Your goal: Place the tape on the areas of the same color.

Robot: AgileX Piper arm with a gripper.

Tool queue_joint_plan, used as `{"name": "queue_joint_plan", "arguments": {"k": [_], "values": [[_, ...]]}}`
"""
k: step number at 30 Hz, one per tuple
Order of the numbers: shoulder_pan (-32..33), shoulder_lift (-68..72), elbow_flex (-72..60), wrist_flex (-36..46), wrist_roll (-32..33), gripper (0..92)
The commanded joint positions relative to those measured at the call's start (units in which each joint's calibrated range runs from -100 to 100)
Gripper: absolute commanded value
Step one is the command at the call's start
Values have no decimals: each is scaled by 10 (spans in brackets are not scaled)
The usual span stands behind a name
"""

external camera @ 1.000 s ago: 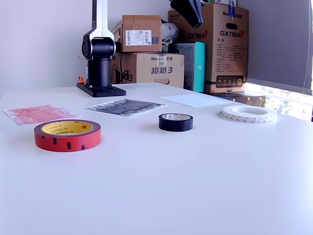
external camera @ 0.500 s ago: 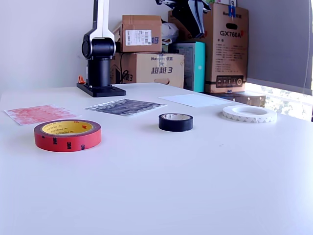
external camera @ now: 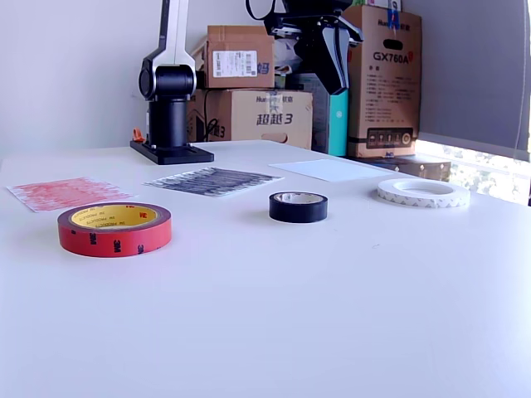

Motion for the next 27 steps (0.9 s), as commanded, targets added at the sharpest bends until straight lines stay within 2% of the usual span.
{"name": "queue_joint_plan", "arguments": {"k": [1, 4, 8, 11, 17, 21, 27], "values": [[5, 8, 3, -2, 2, 11], [10, 21, 3, -2, 2, 23], [13, 37, 3, -4, 3, 103], [14, 49, 3, -34, 3, 128], [22, 83, -2, -82, 2, 130], [36, 109, -29, -84, 7, 131], [52, 132, -55, -76, 47, 131]]}}
